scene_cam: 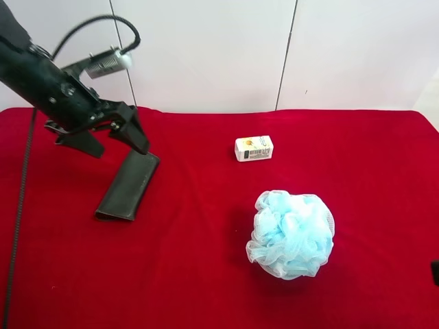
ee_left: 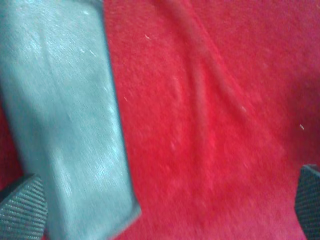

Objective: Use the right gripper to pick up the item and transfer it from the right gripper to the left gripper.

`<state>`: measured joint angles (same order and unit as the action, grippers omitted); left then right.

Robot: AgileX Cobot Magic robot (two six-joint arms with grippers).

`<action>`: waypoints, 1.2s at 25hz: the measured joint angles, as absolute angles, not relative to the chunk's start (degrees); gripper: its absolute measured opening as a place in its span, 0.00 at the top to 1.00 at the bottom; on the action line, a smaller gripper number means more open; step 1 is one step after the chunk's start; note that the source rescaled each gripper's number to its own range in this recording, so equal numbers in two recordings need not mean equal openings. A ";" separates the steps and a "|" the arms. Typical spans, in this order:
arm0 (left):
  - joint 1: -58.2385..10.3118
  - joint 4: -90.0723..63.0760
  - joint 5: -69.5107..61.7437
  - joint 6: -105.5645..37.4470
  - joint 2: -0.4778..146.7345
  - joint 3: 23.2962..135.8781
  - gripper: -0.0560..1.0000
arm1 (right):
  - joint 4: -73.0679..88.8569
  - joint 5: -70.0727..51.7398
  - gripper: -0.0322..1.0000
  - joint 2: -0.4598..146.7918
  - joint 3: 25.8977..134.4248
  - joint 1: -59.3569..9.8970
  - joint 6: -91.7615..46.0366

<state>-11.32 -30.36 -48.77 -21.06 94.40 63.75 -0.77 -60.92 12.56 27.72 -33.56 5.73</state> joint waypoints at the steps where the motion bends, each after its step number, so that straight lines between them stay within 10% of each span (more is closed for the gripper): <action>1: -11.32 -29.81 -50.69 -21.06 93.02 63.75 0.00 | -0.77 -60.92 0.01 12.56 27.72 -33.56 5.73; 30: -11.32 -3.45 -69.07 -5.15 21.83 38.64 0.00 | -0.77 -60.92 0.01 12.56 27.72 -33.56 5.73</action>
